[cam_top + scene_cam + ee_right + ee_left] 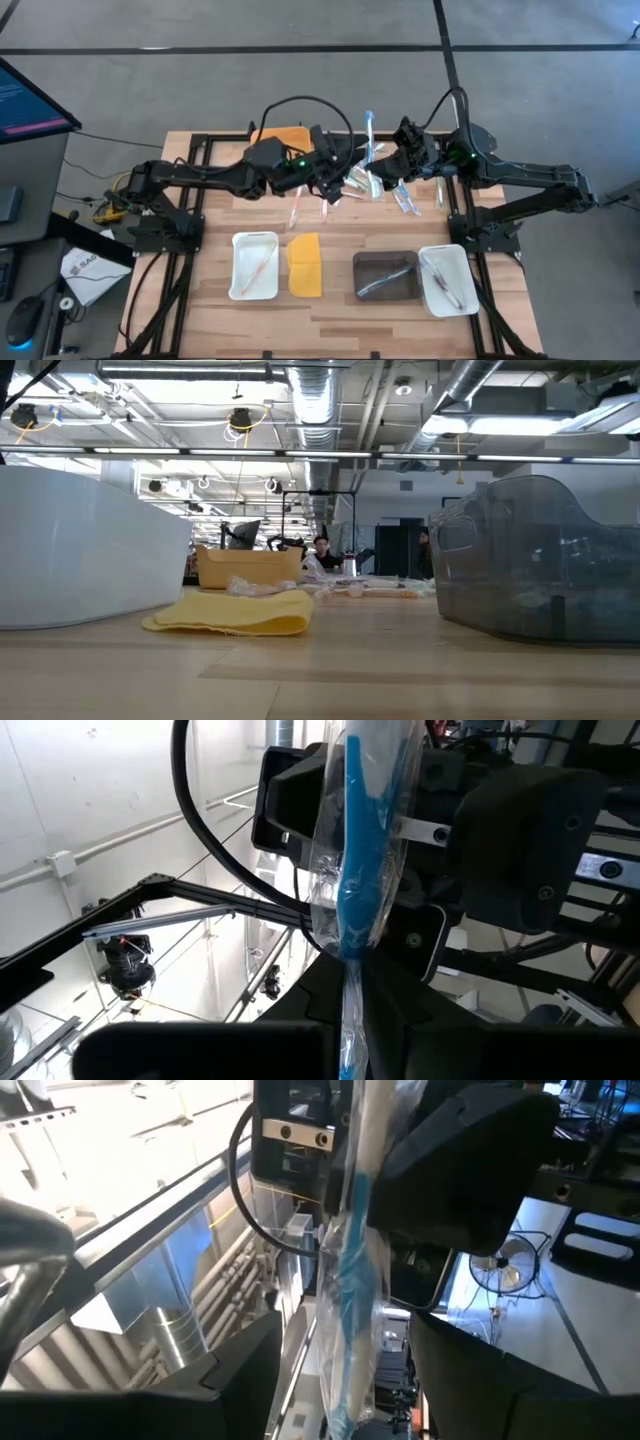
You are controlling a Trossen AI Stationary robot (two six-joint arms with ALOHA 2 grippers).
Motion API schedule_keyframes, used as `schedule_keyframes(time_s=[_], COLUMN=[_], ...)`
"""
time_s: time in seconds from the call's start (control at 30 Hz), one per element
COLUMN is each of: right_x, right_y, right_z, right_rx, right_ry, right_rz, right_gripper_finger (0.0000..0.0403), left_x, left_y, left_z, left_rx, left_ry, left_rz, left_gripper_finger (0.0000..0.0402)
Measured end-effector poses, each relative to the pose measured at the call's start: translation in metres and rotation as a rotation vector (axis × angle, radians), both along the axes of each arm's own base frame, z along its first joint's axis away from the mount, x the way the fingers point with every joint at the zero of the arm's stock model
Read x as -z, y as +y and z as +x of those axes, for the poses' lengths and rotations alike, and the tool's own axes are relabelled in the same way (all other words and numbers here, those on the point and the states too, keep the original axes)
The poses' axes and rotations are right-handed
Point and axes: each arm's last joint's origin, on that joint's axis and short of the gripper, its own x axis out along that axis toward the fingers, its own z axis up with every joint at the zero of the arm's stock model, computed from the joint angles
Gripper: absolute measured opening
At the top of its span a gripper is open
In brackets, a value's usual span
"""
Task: Pick & Place Toothbrushes
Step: Put the blue toothbrush into the black bin
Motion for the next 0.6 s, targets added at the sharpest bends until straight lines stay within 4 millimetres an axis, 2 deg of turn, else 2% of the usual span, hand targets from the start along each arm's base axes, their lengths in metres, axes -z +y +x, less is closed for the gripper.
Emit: schedule_keyframes(time_s=[0.3,0.6], right_x=[0.0,0.0], right_y=[-0.0022,-0.0025], right_z=[-0.0001,0.0], right_rx=[0.016,0.03], right_ry=[0.0,-0.002], right_rz=[0.001,-0.005], right_gripper_finger=[0.0017,0.0017], left_x=[0.0002,0.0013], left_y=[0.0097,0.0101], left_z=[0.0002,0.0012], left_rx=[-0.001,0.054], left_ry=[0.004,0.014], left_rz=[0.007,0.018], left_gripper_finger=[0.0198,0.0184])
